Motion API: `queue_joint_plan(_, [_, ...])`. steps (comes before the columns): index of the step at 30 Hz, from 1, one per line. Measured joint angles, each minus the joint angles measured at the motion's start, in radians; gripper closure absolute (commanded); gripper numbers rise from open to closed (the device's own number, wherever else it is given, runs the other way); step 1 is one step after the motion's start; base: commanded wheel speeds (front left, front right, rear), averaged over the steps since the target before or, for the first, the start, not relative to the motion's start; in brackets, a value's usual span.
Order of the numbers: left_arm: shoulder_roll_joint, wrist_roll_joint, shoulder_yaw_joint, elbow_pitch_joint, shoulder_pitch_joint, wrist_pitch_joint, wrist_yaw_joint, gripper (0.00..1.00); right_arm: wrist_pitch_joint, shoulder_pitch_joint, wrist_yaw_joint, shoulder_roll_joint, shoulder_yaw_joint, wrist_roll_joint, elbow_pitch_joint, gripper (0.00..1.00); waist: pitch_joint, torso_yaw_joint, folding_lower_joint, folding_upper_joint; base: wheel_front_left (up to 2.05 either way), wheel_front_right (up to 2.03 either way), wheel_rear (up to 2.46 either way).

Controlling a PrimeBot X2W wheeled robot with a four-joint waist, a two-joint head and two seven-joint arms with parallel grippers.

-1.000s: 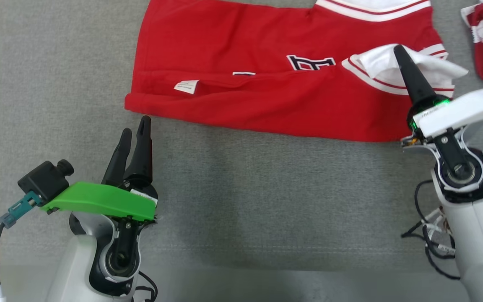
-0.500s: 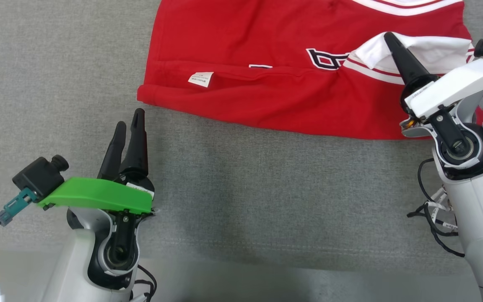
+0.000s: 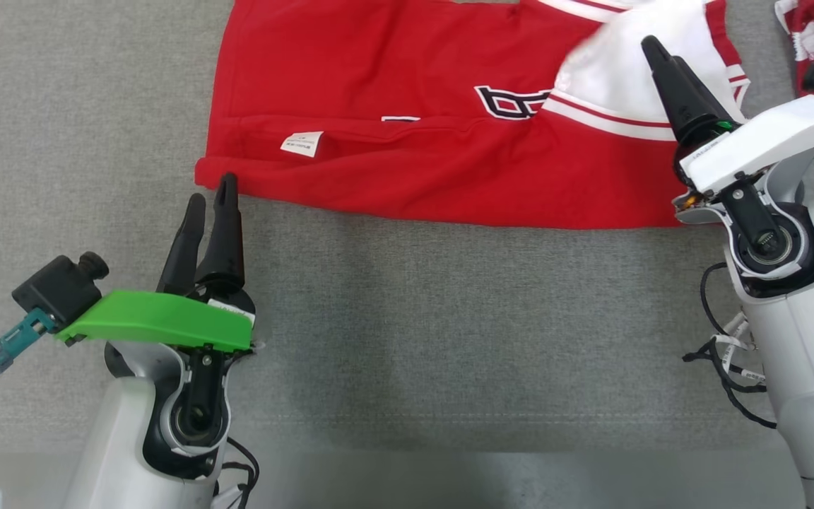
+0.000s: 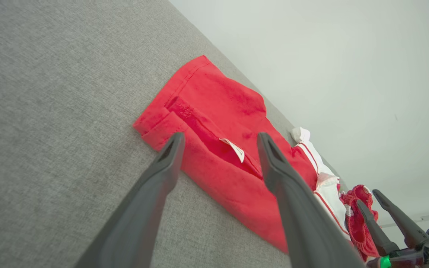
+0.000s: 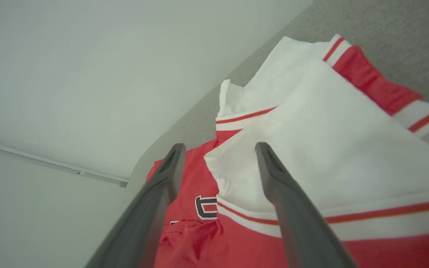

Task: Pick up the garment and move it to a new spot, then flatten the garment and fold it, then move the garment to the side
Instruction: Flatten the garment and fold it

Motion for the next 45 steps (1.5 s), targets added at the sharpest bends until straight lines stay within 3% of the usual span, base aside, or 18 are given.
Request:
queue_joint_plan(8, [0.031,0.019,-0.013,0.022,-0.033,0.034,0.000,0.00,-0.025,0.023,0.049,0.064,0.058,0.002,-0.040,0.00,-0.024,-0.046,0.0000,0.0000,0.00,0.00,0.00])
queue_joint_plan(15, [0.055,0.041,0.007,0.106,-0.038,0.054,0.010,0.00,-0.036,0.112,0.084,0.063,0.138,-0.040,-0.052,0.00,-0.035,-0.084,0.0001,0.0000,0.00,0.00,0.00])
queue_joint_plan(25, [0.046,-0.010,0.069,0.172,-0.036,0.071,0.019,0.00,-0.102,0.245,0.078,0.060,0.091,-0.042,-0.072,0.00,-0.052,-0.119,0.0000,0.0000,0.00,0.00,0.00])
queue_joint_plan(33, [0.042,-0.024,0.097,0.190,-0.033,0.070,0.020,0.00,-0.147,0.377,0.053,0.081,0.043,0.005,-0.090,0.00,-0.056,-0.141,0.0000,0.0000,0.00,0.00,0.00])
queue_joint_plan(45, [0.039,-0.021,0.092,0.208,-0.056,0.086,0.023,0.00,-0.175,0.387,0.043,0.088,-0.041,0.076,-0.094,0.00,-0.033,-0.151,0.0000,0.0000,0.00,0.00,0.00])
